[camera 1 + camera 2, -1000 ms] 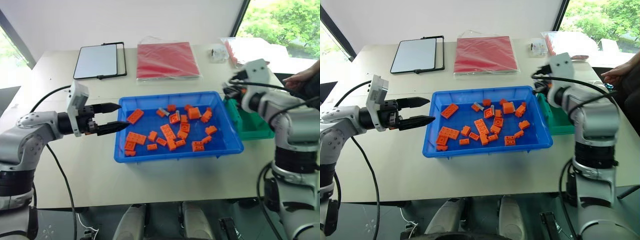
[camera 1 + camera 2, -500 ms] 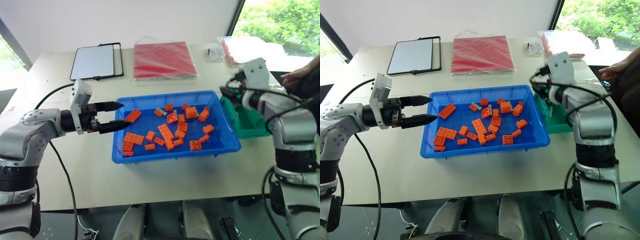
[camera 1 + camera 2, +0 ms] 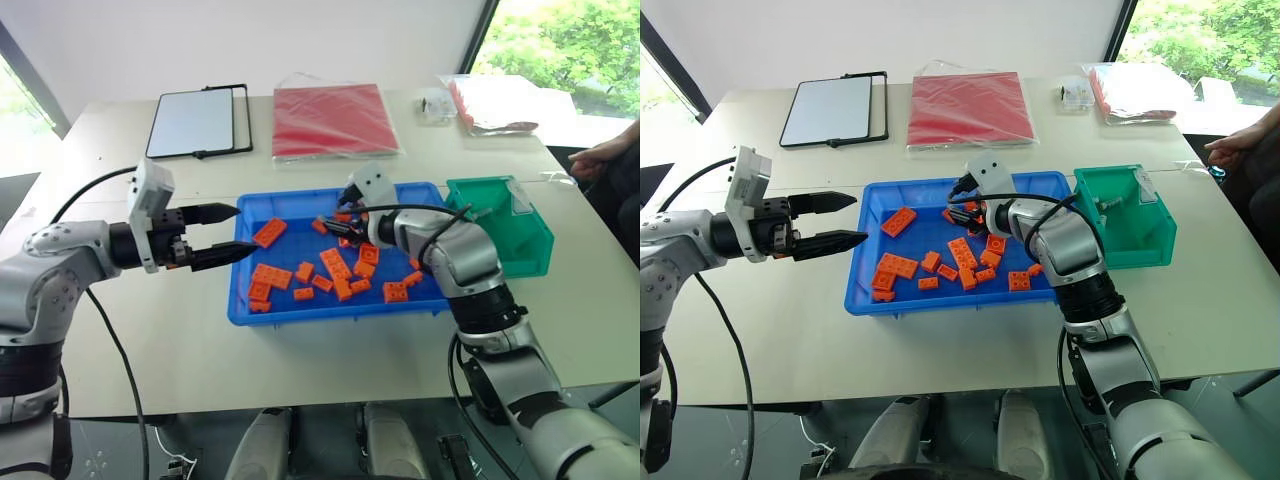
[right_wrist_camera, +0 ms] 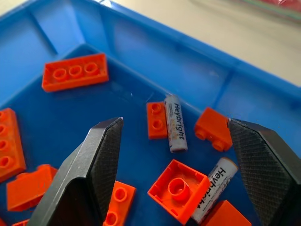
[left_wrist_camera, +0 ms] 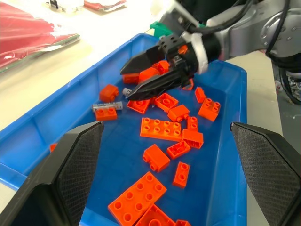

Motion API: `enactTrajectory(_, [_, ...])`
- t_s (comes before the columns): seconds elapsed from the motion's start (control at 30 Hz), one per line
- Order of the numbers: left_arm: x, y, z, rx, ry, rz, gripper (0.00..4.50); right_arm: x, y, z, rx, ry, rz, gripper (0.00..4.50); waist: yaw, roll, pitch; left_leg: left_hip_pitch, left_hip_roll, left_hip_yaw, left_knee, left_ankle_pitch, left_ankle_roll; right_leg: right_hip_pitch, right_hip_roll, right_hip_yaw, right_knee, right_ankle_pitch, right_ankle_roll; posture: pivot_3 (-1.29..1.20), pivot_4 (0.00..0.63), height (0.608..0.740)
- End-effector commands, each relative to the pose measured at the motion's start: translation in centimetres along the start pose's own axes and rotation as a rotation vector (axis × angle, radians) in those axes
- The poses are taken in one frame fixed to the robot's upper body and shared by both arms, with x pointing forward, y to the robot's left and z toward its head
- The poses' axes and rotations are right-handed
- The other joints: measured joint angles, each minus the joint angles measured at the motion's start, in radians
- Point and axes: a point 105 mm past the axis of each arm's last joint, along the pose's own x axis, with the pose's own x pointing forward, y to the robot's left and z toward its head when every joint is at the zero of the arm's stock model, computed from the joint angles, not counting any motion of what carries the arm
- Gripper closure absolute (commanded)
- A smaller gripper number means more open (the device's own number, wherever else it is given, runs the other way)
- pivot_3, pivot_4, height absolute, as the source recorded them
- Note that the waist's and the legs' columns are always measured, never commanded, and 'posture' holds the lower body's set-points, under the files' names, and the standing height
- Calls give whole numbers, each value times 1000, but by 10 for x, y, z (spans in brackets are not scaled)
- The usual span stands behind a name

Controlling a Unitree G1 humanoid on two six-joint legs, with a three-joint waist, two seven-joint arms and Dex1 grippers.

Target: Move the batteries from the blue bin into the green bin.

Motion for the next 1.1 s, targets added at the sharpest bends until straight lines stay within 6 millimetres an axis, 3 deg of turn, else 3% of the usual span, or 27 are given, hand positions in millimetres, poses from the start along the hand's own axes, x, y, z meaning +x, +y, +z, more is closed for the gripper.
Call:
enactTrajectory(0.03, [-6, -3, 11, 40, -18, 17, 0, 7, 1, 5, -34, -25, 8, 887, -1, 0, 0, 0, 0, 0, 0, 0, 0, 0, 0, 0, 0, 0, 0, 0, 150, 731])
enactTrajectory(0.33, [-6, -4, 14, 43, -29, 31, 0, 23, -1, -11, -93, 23, 37, 887, -2, 0, 0, 0, 0, 0, 0, 0, 0, 0, 0, 0, 0, 0, 0, 0, 150, 731])
enactTrajectory(0.43, [-5, -4, 15, 45, -32, 31, 0, 29, -2, -12, -102, 28, 43, 1667, -2, 0, 0, 0, 0, 0, 0, 0, 0, 0, 0, 0, 0, 0, 0, 0, 150, 731])
enactTrajectory(0.6, [-5, -3, 17, 52, -37, 33, 0, 35, -4, -16, -117, 38, 44, 4260, -2, 0, 0, 0, 0, 0, 0, 0, 0, 0, 0, 0, 0, 0, 0, 0, 150, 731])
enactTrajectory(0.77, [-5, -2, 19, 55, -44, 36, 0, 35, -3, -16, -124, 37, 44, 4357, -2, 0, 0, 1, 0, 0, 0, 0, 0, 0, 0, 0, 0, 0, 0, 0, 150, 731])
enactTrajectory(0.9, [-3, -1, 18, 54, -44, 29, 0, 29, -4, -5, -125, 5, 36, 4357, -2, 0, 0, 1, 0, 0, 0, 0, 0, 0, 0, 0, 0, 0, 0, 0, 150, 731])
enactTrajectory(1.0, [1, -1, 16, 54, -40, 15, 0, 14, -11, 23, -97, -77, -2, 4357, -1, 0, 0, 1, 0, 0, 0, 0, 0, 0, 0, 0, 0, 0, 0, 0, 150, 731])
enactTrajectory(1.1, [3, 0, 15, 53, -40, 4, 0, -9, -19, 54, 76, -193, -30, 4357, 1, 0, 0, 0, 0, 0, 0, 0, 0, 0, 0, 0, 1, 0, 0, 0, 150, 731])
